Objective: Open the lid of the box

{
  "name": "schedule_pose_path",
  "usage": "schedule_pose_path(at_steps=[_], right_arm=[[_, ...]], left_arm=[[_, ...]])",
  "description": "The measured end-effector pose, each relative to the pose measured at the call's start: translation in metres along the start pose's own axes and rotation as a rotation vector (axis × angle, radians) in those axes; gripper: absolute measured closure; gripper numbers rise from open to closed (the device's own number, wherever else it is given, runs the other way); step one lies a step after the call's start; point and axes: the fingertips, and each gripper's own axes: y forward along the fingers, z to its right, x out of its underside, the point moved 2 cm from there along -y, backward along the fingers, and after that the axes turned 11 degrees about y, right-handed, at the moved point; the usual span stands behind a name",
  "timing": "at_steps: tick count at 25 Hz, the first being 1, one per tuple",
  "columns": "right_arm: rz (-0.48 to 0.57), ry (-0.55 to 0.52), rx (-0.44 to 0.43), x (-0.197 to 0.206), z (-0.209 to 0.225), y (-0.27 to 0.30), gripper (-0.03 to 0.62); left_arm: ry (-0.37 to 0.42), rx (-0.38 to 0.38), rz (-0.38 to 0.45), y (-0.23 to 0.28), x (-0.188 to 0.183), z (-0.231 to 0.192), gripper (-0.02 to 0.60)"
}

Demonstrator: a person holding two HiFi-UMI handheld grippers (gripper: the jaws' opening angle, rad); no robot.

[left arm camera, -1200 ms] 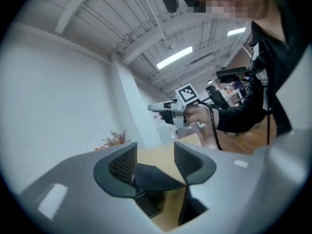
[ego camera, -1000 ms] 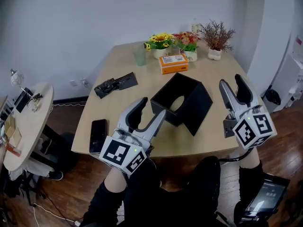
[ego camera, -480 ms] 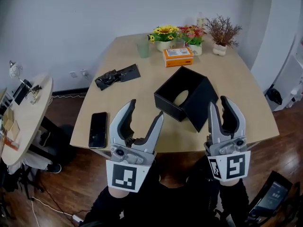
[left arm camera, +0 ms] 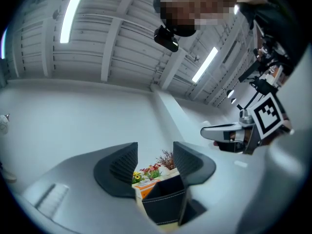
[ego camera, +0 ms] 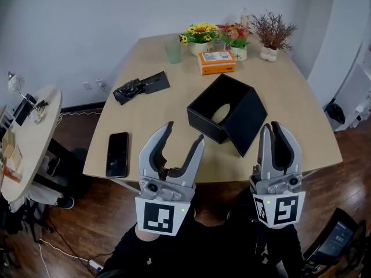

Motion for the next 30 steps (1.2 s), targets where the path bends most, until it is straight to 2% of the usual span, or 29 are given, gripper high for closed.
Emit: schedule_pose_path(at_steps=[13,30], right_arm=[[0.003,-0.010,-0.045,0.001,-0.011,0.000,0.556],[-0.007,-0.020,-0.054,0.003,-0.014,-0.004,0.559]], left_arm=[[-0.020,-0.012,-0.005,0.001,0.003,-0.002,0.380],[-0.019,-0.005,-0.012,-0.003,0.004,0.003,0.391]])
